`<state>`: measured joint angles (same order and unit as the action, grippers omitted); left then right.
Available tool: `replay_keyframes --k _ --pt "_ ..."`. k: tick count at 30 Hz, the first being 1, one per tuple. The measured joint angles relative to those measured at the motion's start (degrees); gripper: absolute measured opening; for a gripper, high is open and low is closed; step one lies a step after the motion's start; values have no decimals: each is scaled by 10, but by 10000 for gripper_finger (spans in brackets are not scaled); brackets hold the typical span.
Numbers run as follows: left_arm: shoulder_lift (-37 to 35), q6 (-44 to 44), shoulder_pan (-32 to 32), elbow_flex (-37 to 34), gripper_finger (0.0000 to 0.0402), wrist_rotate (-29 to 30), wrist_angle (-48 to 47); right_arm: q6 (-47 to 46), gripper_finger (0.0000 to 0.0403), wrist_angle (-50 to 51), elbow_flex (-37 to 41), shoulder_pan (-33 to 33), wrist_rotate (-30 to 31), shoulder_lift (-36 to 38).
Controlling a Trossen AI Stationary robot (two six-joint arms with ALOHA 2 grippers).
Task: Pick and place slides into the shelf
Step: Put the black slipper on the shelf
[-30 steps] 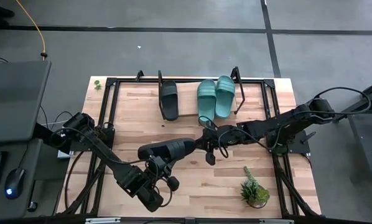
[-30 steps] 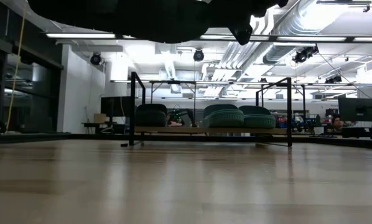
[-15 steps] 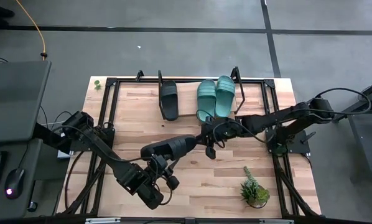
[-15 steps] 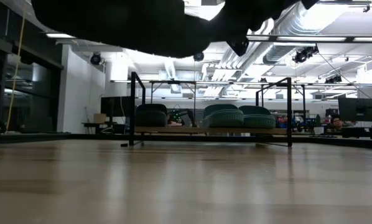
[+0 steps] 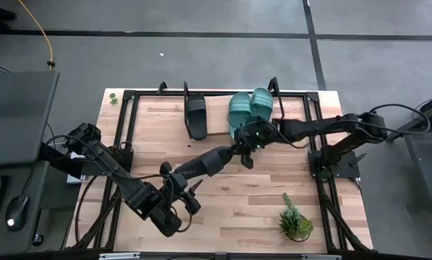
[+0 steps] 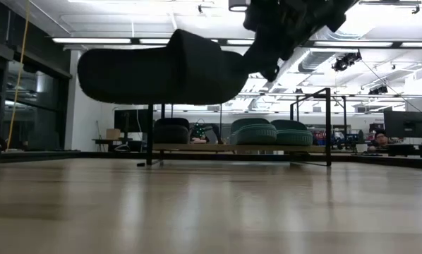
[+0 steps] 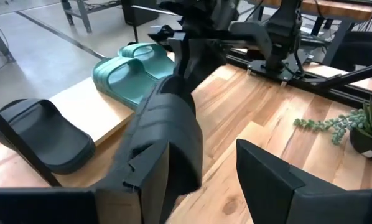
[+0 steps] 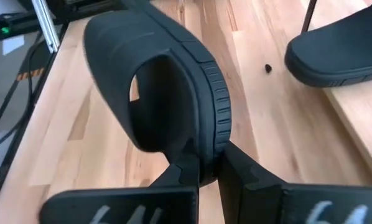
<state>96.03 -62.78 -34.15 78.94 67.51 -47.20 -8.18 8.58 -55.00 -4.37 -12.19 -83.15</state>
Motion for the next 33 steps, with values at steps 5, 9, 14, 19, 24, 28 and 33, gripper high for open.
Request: replay_keyframes --k 5,9,14,19,24,28,33 --pt "-1 0 0 0 172 4 -10 46 3 39 -10 -53 -56 3" --pt "-1 -5 0 0 172 0 -12 99 3 141 -69 -83 -49 3" --pt "0 -5 0 0 172 0 -19 164 3 247 -168 -115 -51 3" --pt "0 -5 0 0 172 -5 -23 231 3 335 -248 -161 -81 -23" --pt "0 -5 0 0 172 -5 -25 312 3 438 -332 -193 -105 -86" --pt "0 -5 0 0 172 -5 -25 375 3 525 -412 -209 -103 -157" --pt "0 -5 0 0 172 -16 -27 431 3 591 -503 -226 -103 -239"
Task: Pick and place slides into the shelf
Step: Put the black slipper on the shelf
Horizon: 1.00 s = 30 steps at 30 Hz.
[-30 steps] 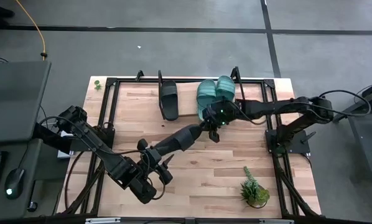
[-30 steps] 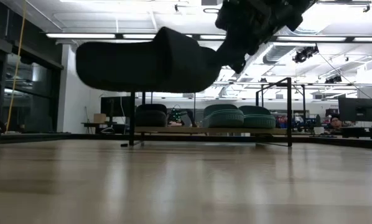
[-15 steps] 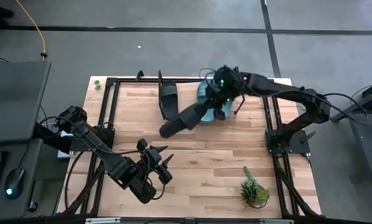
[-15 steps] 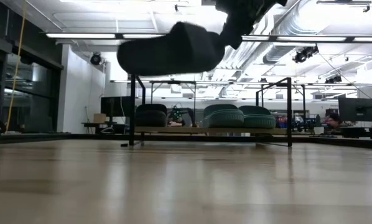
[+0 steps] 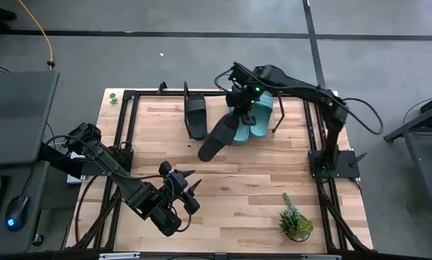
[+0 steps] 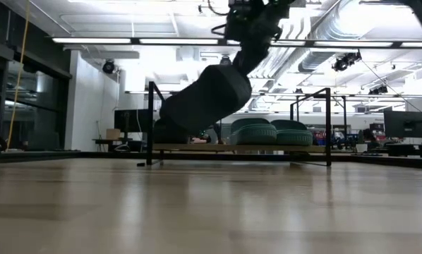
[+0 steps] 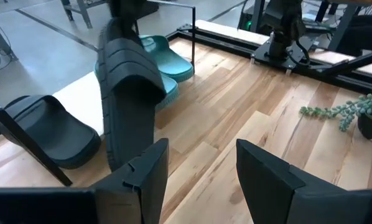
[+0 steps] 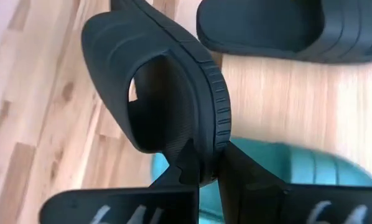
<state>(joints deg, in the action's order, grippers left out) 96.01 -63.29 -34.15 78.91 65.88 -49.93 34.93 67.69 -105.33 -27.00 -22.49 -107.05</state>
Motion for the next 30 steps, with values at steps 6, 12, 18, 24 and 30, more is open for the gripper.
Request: replay_keyframes --k 6,12,18,24,30 --pt "0 0 0 0 172 -9 -22 61 3 36 -94 -22 -3 -65" --pt "0 0 0 0 172 -10 -64 128 3 82 -166 -50 -3 -108" --pt "0 -1 0 0 172 -5 -106 185 3 132 -197 -79 -4 -131" --pt "-6 -1 2 0 172 22 -137 222 3 148 -197 -99 -20 -132" --pt "-12 -1 38 0 172 2 -159 245 3 152 -197 -99 -40 -132"
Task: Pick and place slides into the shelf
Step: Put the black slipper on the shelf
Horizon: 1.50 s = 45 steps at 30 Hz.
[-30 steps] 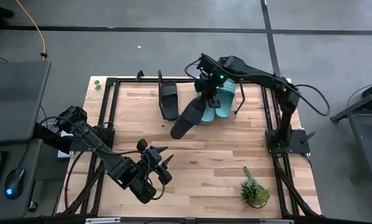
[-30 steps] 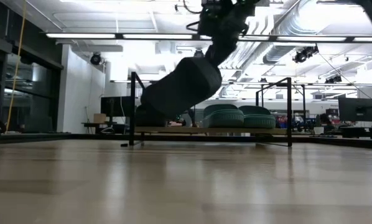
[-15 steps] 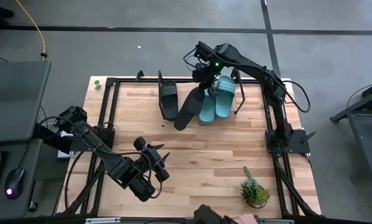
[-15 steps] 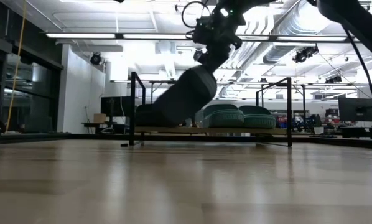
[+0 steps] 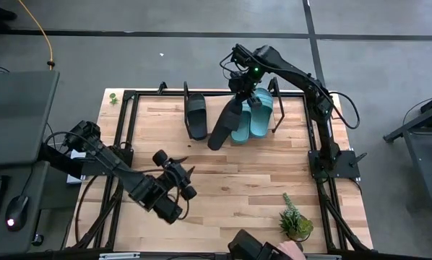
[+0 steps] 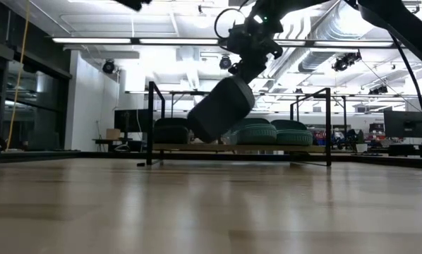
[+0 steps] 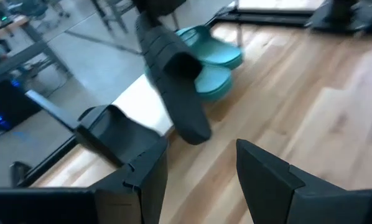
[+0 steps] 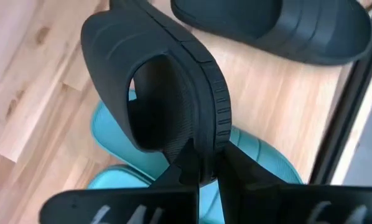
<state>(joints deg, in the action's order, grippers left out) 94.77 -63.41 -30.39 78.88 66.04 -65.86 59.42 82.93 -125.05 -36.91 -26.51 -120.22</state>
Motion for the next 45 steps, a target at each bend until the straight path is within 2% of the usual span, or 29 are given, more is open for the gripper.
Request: replay_keyframes --k 4,8,17,22,25,29,34,40,45 --pt "0 10 34 0 172 -22 -26 -7 2 1 0 2 -10 0" --pt "0 74 60 0 173 -41 -28 -26 2 12 0 2 -13 0" --pt "0 375 73 0 173 -48 46 -89 2 49 -10 6 -83 0" --pt "0 535 73 0 173 -57 104 -125 2 69 -45 22 -121 0" --pt "0 600 73 0 173 -62 121 -155 2 72 -70 34 -123 0" --pt "0 642 72 0 173 -75 113 -198 2 71 -100 42 -122 0" --pt "0 695 71 0 173 -96 114 -220 2 71 -99 44 -131 3" --pt "0 700 71 0 173 -111 101 -248 2 71 -99 44 -134 3" --pt "0 706 71 0 174 -134 52 -277 2 71 -99 42 -135 4"
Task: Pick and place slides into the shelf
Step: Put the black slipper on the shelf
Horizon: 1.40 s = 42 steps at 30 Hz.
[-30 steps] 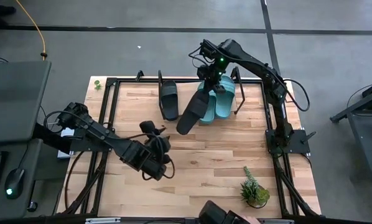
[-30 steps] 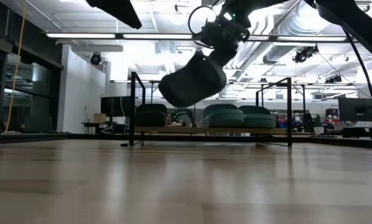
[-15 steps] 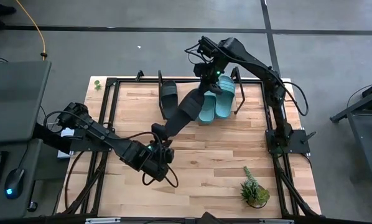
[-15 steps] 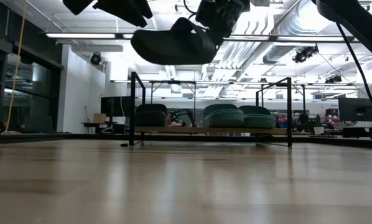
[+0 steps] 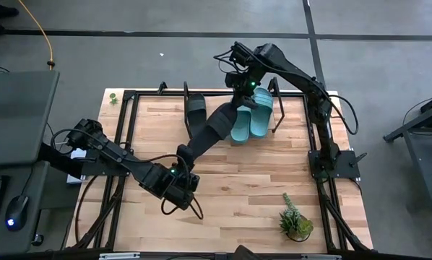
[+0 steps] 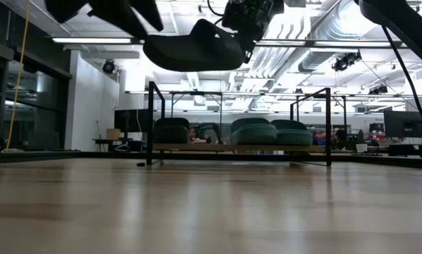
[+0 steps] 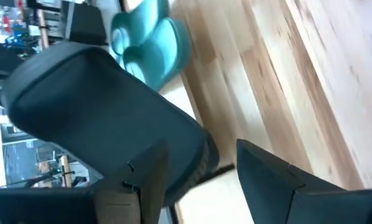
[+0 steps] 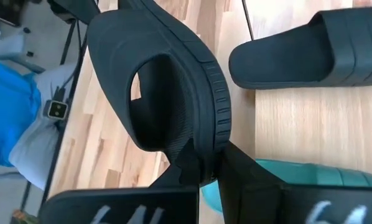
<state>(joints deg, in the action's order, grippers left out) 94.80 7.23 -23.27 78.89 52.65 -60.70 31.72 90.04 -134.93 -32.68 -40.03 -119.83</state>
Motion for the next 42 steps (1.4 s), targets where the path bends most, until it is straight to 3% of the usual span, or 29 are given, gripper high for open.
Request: replay_keyframes --k 5,10,13,19,31,42 --pt "0 7 0 0 213 -4 -57 -13 2 0 0 0 -26 0" --pt "0 25 0 0 275 14 -52 -19 2 0 0 4 -41 0" --pt "0 39 0 0 291 20 -52 -34 2 0 0 5 -49 0" --pt "0 48 11 0 277 36 -53 -68 2 0 0 11 -111 0" --pt "0 60 41 0 239 32 -70 -119 2 -1 0 32 -109 1" --pt "0 -34 33 0 241 10 -160 -123 2 0 1 26 -108 1"
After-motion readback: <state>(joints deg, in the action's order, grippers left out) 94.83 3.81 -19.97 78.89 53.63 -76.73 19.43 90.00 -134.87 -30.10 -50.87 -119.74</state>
